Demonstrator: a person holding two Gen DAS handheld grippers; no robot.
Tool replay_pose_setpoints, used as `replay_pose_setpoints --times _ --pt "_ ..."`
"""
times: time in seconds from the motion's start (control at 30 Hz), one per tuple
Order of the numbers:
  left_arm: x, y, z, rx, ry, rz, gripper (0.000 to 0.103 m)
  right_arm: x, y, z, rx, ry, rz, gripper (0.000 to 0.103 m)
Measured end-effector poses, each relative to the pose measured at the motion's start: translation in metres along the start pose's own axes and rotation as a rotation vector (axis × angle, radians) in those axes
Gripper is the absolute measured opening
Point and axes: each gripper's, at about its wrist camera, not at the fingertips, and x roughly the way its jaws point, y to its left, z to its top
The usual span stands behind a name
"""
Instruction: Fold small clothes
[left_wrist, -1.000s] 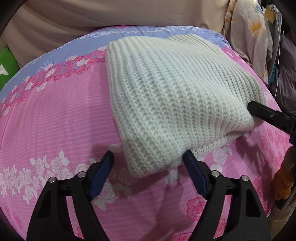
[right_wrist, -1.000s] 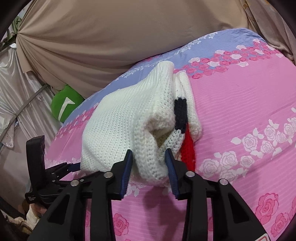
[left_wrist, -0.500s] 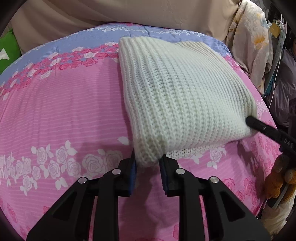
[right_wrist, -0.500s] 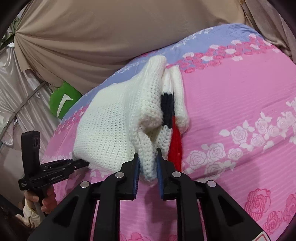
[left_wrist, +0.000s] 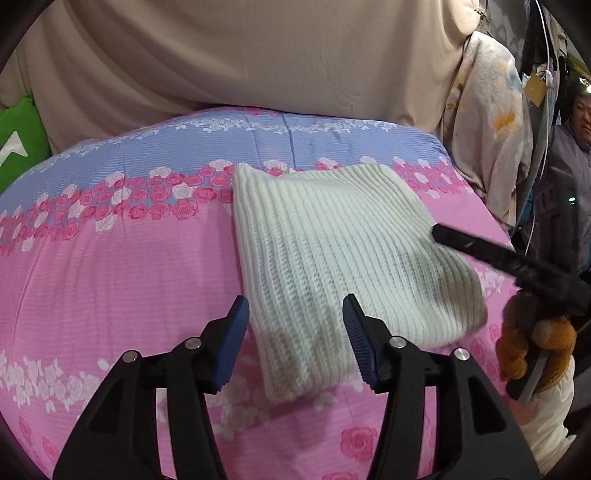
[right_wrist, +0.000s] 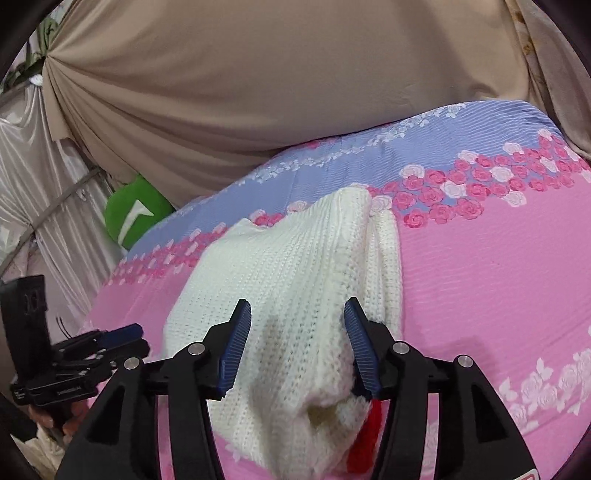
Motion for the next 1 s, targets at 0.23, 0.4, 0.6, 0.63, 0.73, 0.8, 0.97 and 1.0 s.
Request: replay_pose_setpoints --times 0.23,0.4,0.6,0.63,0.73,0.8,0.97,1.0 --pt "0.019 -0.004 0.003 0.012 0.012 0.03 0.051 -0.03 0.003 0.006 0.003 -0.125 0.117 0.013" --pt "0.045 -0.001 -0.004 0.018 0.054 0.066 0.055 0.018 -0.037 -0.002 0.121 0.02 0.056 0.012" --pt "0.039 -0.002 -0.006 0.007 0.052 0.081 0.055 -0.044 -0.003 -0.003 0.052 -0.138 -0.027 0.013" --pt "0.036 -0.001 -0.006 -0.001 0.052 0.075 0.055 -0.053 0.001 -0.008 0.047 -0.147 -0.033 0.013" --pt "0.021 -0.005 -0.008 -0.002 0.03 0.067 0.053 -0.064 0.015 -0.02 0.014 -0.137 0.009 0.013" --pt "0.018 -0.012 -0.01 0.027 0.019 0.087 0.053 -0.053 0.023 -0.03 -0.035 -0.081 -0.016 0.013" --pt "0.037 -0.017 -0.019 0.045 0.071 0.124 0.054 -0.021 0.003 -0.043 0.013 0.016 -0.066 0.003" --pt "0.037 -0.017 -0.02 0.049 0.066 0.13 0.054 -0.032 0.011 -0.041 -0.009 -0.017 -0.076 0.004"
